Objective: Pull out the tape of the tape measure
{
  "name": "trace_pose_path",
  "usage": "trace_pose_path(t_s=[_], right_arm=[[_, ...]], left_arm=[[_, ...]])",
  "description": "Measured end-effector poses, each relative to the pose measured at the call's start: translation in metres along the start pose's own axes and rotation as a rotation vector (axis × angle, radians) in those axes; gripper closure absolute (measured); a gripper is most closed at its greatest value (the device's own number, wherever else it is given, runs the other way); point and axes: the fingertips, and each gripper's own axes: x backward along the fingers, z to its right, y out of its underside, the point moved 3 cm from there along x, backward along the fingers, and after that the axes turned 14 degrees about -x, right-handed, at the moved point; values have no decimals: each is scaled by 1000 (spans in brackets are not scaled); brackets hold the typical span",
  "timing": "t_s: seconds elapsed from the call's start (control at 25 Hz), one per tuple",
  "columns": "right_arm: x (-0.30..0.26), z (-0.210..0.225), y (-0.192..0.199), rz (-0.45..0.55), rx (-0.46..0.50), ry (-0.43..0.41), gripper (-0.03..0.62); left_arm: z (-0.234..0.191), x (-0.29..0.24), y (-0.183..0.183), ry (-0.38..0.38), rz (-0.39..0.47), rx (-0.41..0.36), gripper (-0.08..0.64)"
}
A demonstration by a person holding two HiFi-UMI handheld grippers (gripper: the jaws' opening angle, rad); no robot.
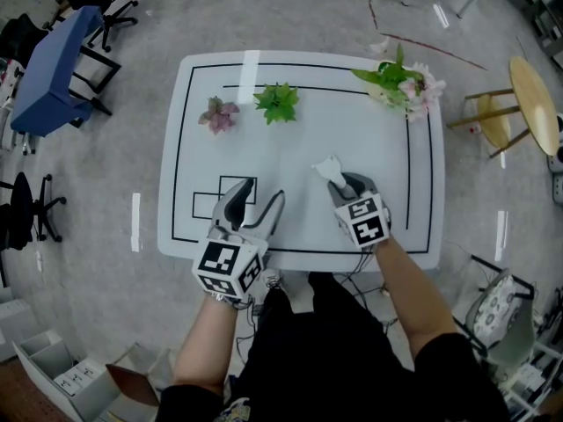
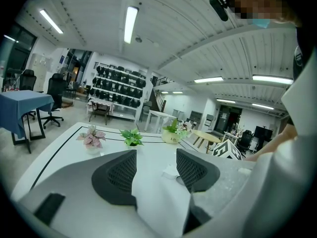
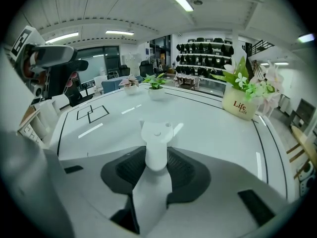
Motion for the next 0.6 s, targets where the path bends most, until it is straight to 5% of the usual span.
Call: trace_pose_path(t_s=[0.6], right_arm=[[50, -9, -35, 83, -92, -90, 463]], left_arm=[[17, 10, -5, 56, -10, -36, 319]])
